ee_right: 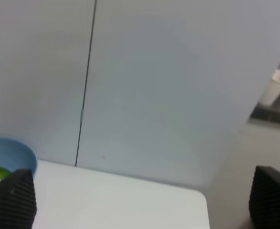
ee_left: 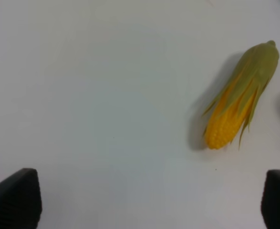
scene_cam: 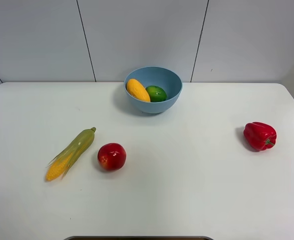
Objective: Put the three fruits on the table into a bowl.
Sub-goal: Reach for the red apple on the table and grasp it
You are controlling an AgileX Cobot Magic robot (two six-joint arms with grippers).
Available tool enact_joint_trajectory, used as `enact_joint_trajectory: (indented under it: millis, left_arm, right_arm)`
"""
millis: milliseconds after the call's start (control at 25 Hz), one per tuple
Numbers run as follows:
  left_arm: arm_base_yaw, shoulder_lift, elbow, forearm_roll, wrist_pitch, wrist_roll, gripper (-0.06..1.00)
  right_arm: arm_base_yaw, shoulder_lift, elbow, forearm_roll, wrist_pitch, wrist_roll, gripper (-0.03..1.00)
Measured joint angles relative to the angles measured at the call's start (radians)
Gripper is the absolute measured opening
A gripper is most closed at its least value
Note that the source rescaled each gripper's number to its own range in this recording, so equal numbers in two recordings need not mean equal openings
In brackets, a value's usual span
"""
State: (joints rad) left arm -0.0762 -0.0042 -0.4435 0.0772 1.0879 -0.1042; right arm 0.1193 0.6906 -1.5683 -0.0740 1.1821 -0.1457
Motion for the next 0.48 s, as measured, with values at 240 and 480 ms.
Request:
enact_joint_trajectory:
  millis: [240,480]
  left_arm:
    - [0.0,0.0,0.0,0.0,0.0,0.0,0.86]
    - [0.0,0.0,0.0,0.0,0.0,0.0,0.86]
  right_arm:
    - [-0.024,-0.182,0.286,0.006,-0.002,0.057,1.0]
    - [-0.024,-0.358,0.567,-0.017,-0.026,0.146,1.0]
